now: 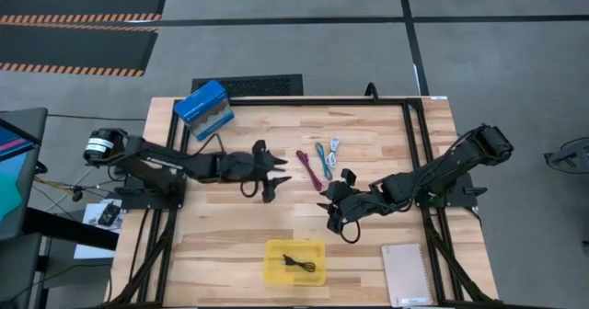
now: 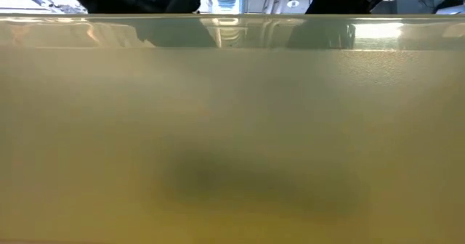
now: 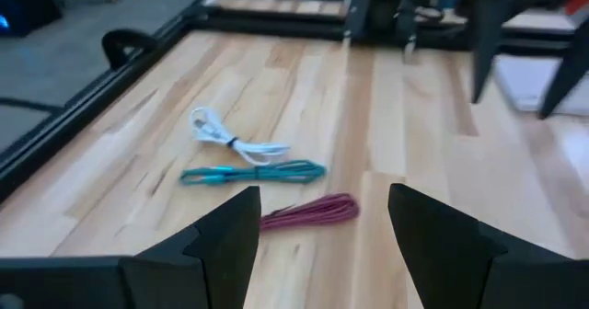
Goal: Pick and place USB-C Cables
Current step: Put the pink charger cable into the yellow bin
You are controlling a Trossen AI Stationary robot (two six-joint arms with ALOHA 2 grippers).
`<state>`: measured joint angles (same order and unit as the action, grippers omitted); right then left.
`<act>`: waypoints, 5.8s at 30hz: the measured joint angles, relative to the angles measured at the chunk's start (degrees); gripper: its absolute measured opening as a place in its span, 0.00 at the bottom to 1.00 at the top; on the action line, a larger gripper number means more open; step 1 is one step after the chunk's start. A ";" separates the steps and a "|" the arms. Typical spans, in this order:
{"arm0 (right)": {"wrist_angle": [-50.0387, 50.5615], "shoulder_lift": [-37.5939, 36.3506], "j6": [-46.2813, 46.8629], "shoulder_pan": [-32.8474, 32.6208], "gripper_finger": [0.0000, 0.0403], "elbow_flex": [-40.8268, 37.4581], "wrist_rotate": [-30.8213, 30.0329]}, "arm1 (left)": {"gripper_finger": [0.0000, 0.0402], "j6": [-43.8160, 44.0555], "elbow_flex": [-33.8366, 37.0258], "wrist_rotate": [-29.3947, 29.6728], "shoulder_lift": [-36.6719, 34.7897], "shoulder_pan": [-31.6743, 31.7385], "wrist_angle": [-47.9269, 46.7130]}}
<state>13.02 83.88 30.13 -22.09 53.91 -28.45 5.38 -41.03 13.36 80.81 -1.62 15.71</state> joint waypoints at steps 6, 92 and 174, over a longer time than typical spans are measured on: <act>0.42 0.00 -0.13 0.00 0.43 0.00 0.09 | 0.57 -7.98 -8.35 -1.41 4.65 1.39 -9.29; 5.65 -2.67 13.07 -14.53 0.43 0.02 -0.29 | 0.00 -15.26 -40.63 -7.94 24.18 4.52 -57.49; -44.22 6.19 -23.80 0.74 0.67 0.10 1.53 | 0.01 -4.28 8.67 2.41 3.35 -17.27 42.46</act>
<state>-31.20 90.06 6.33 -21.34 54.01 -26.92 1.10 -32.36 15.77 84.16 -18.89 58.17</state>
